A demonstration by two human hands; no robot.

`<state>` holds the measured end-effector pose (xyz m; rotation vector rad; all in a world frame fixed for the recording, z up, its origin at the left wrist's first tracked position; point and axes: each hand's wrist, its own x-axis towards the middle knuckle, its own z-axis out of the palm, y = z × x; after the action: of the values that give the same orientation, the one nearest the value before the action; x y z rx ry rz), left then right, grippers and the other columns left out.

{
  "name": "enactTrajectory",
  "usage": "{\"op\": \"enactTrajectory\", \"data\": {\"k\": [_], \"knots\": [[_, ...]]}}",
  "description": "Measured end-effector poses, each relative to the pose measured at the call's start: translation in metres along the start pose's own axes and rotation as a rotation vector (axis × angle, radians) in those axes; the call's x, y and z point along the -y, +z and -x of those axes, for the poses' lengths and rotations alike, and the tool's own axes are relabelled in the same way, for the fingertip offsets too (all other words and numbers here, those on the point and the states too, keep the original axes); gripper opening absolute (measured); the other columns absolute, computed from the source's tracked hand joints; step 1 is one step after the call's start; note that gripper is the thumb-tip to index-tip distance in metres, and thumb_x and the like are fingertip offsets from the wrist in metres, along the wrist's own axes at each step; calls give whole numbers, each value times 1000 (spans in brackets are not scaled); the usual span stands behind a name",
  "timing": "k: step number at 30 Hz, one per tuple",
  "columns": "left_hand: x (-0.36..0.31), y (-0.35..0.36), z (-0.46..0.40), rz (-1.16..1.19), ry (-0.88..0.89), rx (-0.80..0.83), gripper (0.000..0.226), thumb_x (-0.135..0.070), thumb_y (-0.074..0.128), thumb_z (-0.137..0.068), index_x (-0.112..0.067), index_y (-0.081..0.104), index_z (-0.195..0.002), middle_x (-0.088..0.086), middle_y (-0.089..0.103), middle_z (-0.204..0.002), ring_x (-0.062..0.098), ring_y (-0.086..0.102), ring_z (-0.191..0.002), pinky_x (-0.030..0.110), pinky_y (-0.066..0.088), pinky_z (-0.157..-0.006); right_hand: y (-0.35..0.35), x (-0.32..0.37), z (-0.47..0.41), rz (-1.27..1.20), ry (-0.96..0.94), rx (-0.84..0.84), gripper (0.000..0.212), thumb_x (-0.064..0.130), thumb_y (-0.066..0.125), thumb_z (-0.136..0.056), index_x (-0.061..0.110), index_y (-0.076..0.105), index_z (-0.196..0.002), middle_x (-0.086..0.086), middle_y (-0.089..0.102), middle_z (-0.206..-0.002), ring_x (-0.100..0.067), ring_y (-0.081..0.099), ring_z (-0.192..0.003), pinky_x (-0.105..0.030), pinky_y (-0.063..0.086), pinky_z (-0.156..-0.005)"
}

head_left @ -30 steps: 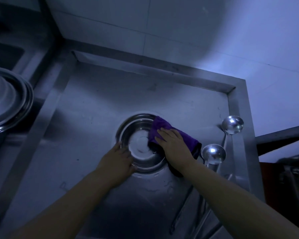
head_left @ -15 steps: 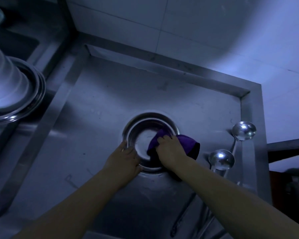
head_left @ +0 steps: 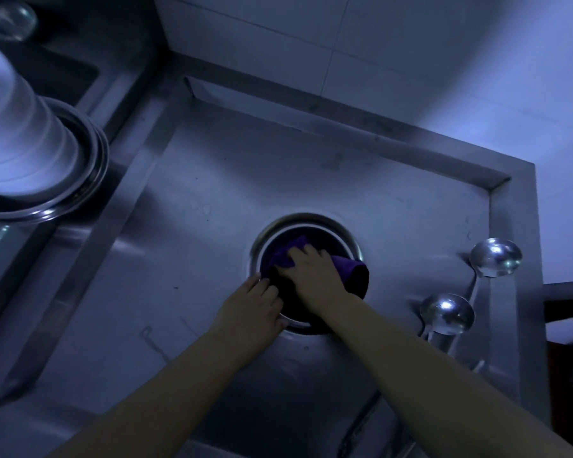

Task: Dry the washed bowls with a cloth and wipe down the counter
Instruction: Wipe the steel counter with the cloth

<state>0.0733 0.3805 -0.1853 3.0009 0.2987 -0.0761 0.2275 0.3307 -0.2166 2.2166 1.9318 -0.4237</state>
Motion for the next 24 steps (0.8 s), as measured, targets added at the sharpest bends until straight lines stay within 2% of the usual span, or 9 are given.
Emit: {"op": "enactTrajectory", "data": {"k": [3,5,8,10,13,18,20,22,24], "knots": [[-1,-1,0,-34,9,-1,20,-32,68,-71,-13,71,-66,4,65,-68,25,65,-78,33,53,-87,5,-9,-4,-59,189,-57,41,30,44,-94,36,47,-135,-9,44,-129,-32,39,-113,-41,34,-86],[-2,-2,0,-26,5,-4,21,-32,62,-74,-13,71,-67,5,65,-69,25,65,-80,33,53,-87,10,-2,-2,-183,357,-182,42,19,44,-94,29,51,-134,-13,48,-127,-33,42,-113,-41,36,-88],[-2,-3,0,-9,-9,23,27,-33,54,-77,-15,71,-67,3,66,-71,23,65,-81,33,52,-88,9,18,-7,-673,686,-491,43,-5,49,-84,12,64,-121,-21,57,-117,-38,50,-104,-37,38,-88],[-2,-3,0,5,-7,37,22,-35,62,-74,-16,71,-65,3,66,-70,23,66,-80,33,53,-88,5,24,-14,-928,787,-549,43,-11,47,-82,7,67,-115,-19,58,-115,-35,54,-105,-23,35,-90],[-3,-5,1,17,-19,21,22,-35,61,-73,-17,70,-63,2,65,-68,22,65,-78,33,52,-89,4,27,-12,-961,600,-428,46,-14,46,-79,7,68,-113,-14,58,-118,-27,53,-111,-12,29,-90],[-7,-3,4,40,-50,2,24,-34,56,-75,-17,68,-63,2,63,-70,21,61,-74,32,50,-90,5,12,1,-811,199,-154,41,-18,49,-71,0,71,-100,-16,63,-115,-31,53,-111,-28,37,-97],[-9,-2,6,40,-76,-24,29,-32,48,-78,-16,67,-63,4,61,-74,23,60,-76,31,39,-87,4,6,4,-710,81,-36,40,-15,49,-72,3,72,-100,-13,64,-115,-31,53,-110,-34,39,-95],[-9,0,7,11,-78,-45,31,-31,46,-80,-16,67,-63,4,59,-72,23,59,-75,30,35,-85,3,2,5,-652,66,-16,41,-12,49,-75,8,73,-102,-9,64,-116,-29,52,-110,-35,39,-95],[-9,1,10,-5,-75,-39,33,-31,44,-82,-15,69,-68,3,59,-71,23,59,-74,32,37,-88,0,2,4,-703,177,-140,45,-13,48,-75,10,72,-105,-11,64,-114,-28,53,-110,-32,39,-97]]}}
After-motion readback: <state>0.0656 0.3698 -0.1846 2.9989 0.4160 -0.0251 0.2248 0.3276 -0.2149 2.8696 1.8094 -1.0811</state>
